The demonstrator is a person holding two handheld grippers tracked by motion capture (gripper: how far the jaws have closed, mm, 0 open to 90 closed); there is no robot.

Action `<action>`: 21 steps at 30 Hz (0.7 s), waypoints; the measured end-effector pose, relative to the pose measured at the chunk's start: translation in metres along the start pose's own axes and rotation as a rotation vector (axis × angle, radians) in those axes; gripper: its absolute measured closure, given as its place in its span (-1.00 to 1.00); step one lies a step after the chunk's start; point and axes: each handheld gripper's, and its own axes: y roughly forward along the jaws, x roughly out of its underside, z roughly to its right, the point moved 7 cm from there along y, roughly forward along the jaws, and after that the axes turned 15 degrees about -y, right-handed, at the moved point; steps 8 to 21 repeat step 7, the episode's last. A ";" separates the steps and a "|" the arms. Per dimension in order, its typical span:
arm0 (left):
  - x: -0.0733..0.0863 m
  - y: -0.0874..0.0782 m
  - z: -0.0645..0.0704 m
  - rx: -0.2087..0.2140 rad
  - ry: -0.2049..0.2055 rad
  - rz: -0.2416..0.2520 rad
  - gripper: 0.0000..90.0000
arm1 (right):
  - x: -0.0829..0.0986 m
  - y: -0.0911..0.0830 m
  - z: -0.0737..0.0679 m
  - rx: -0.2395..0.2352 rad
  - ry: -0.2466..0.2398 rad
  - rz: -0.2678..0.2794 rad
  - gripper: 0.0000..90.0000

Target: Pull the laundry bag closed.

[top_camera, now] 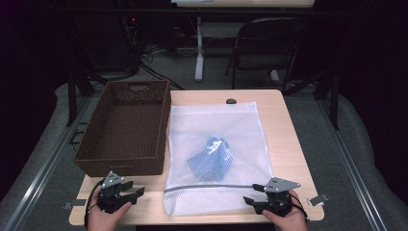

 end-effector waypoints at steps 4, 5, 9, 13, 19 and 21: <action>0.000 -0.001 -0.002 -0.004 -0.011 0.000 -0.04 | 0.001 0.000 0.000 0.006 0.006 -0.004 -0.12; 0.000 -0.001 -0.003 -0.004 -0.012 -0.002 -0.04 | 0.001 -0.001 0.001 0.010 0.008 -0.003 -0.12; -0.001 -0.002 -0.005 -0.012 -0.014 0.002 -0.04 | 0.001 -0.001 0.002 0.013 0.008 0.000 -0.12; -0.001 -0.002 -0.005 -0.012 -0.014 0.002 -0.04 | 0.001 -0.001 0.002 0.013 0.008 0.000 -0.12; -0.001 -0.002 -0.005 -0.012 -0.014 0.002 -0.04 | 0.001 -0.001 0.002 0.013 0.008 0.000 -0.12; -0.001 -0.002 -0.005 -0.012 -0.014 0.002 -0.04 | 0.001 -0.001 0.002 0.013 0.008 0.000 -0.12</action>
